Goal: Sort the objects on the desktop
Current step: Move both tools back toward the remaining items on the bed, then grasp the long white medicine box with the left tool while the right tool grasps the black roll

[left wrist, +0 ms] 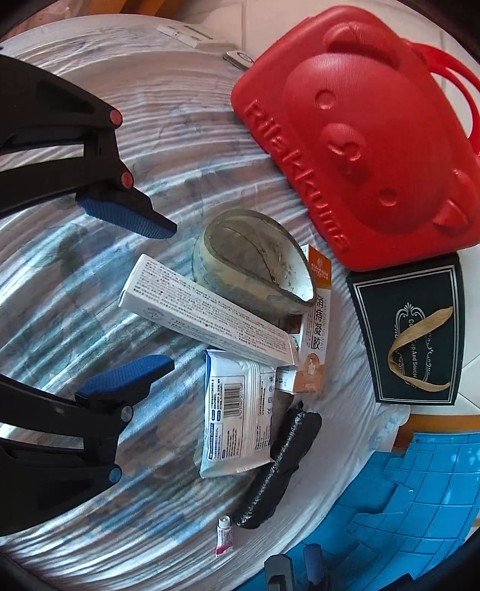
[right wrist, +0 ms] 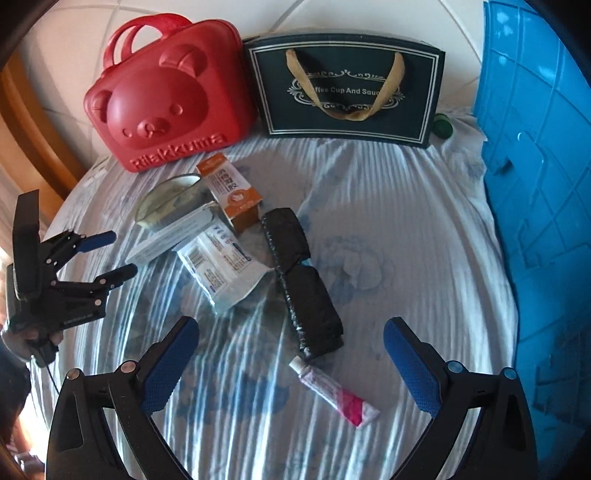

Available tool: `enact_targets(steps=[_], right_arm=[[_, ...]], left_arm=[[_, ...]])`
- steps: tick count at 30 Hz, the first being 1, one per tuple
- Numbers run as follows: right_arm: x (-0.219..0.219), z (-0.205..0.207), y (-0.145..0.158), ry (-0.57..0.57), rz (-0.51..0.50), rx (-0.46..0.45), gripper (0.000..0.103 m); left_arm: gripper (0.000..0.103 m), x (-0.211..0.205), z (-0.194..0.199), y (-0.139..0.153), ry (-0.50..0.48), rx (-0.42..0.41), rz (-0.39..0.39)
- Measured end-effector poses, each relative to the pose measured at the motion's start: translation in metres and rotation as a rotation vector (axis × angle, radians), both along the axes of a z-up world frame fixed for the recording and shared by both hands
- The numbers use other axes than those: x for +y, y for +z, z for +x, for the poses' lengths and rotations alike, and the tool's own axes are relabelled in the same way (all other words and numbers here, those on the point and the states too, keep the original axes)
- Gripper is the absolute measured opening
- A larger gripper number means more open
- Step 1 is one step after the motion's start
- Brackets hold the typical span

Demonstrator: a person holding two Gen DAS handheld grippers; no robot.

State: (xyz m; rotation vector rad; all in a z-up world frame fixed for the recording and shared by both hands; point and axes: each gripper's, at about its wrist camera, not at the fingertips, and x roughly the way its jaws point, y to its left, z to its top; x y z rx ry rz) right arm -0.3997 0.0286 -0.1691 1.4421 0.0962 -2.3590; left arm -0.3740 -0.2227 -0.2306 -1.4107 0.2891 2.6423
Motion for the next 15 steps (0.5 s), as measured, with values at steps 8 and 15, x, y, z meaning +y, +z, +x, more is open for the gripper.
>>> enact_targets(steps=[8,15], right_arm=[[-0.006,-0.033,-0.040,0.058,0.063,-0.094,0.078],[-0.019,-0.047,-0.064,0.113,0.124,-0.118,0.063]], left_arm=[[0.065,-0.004,-0.021,-0.019,-0.014,-0.031,0.038],[0.065,-0.011,-0.032,-0.029,0.015,-0.042,0.106]])
